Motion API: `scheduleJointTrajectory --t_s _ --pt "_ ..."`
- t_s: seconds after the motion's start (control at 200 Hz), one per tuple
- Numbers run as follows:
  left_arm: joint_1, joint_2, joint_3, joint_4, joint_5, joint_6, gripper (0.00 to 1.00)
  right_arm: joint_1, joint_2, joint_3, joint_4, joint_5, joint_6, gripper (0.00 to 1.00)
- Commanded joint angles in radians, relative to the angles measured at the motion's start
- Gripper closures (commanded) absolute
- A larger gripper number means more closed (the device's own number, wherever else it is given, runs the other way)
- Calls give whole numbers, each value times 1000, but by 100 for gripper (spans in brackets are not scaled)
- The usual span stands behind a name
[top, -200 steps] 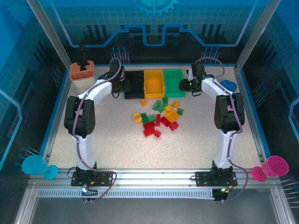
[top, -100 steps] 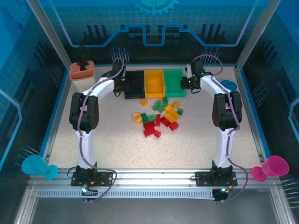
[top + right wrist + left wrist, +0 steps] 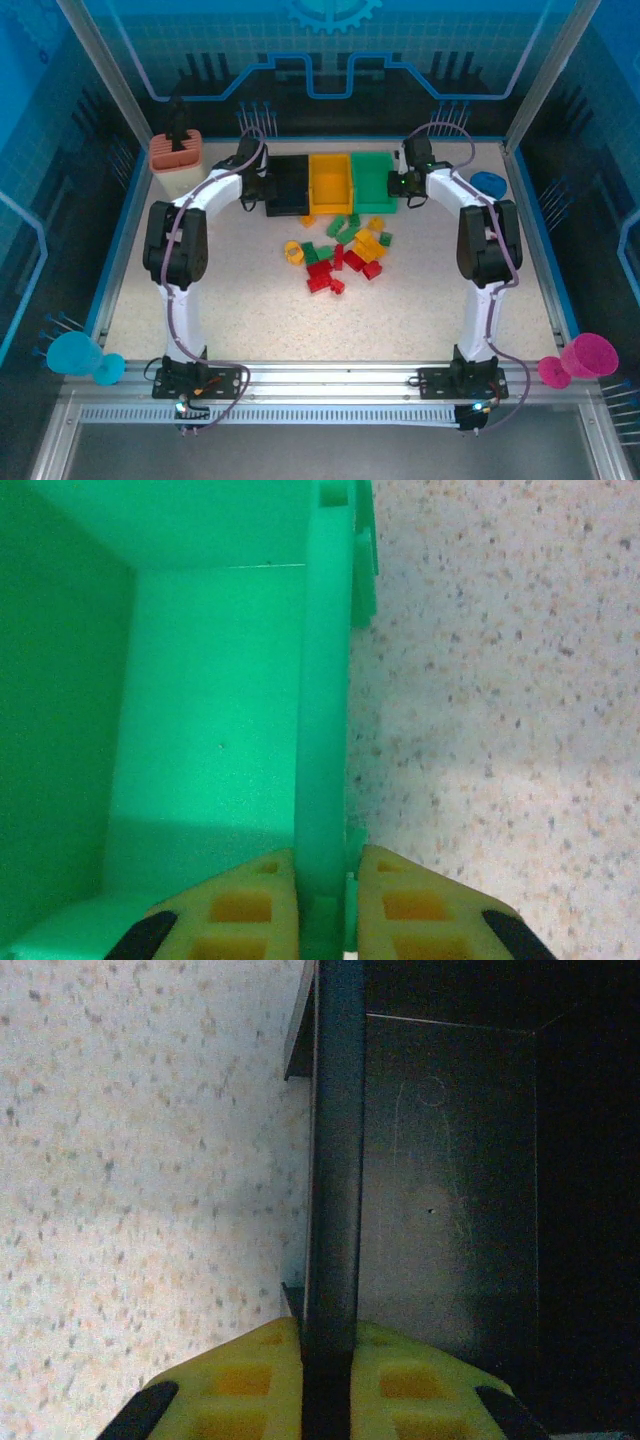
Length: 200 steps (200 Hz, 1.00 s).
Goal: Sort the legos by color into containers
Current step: Move the container to the top-center of the table.
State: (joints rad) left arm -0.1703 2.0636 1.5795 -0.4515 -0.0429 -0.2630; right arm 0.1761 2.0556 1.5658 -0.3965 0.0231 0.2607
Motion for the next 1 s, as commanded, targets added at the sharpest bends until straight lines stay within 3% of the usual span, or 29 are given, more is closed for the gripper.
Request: scheduleJointTrajectory --t_s 0.0,0.31,0.78,0.84,0.91,0.996 --pt "-5 -59 -81 -2 80 -48 95 18 -75 -81 -13 -17 12 91" --pt "-20 -177 -247 69 79 -79 94 20 -192 -261 75 22 46 90" --pt "-18 0 56 -74 75 -53 92 17 -6 24 -83 36 11 87" --pt "-20 -7 56 -77 77 -58 86 16 -10 29 -89 41 11 86" --pt "-20 -28 33 -63 71 -62 72 17 -29 16 -87 47 13 82" --pt "-19 -57 -1 -56 63 -65 38 19 -67 -6 -87 60 18 71"
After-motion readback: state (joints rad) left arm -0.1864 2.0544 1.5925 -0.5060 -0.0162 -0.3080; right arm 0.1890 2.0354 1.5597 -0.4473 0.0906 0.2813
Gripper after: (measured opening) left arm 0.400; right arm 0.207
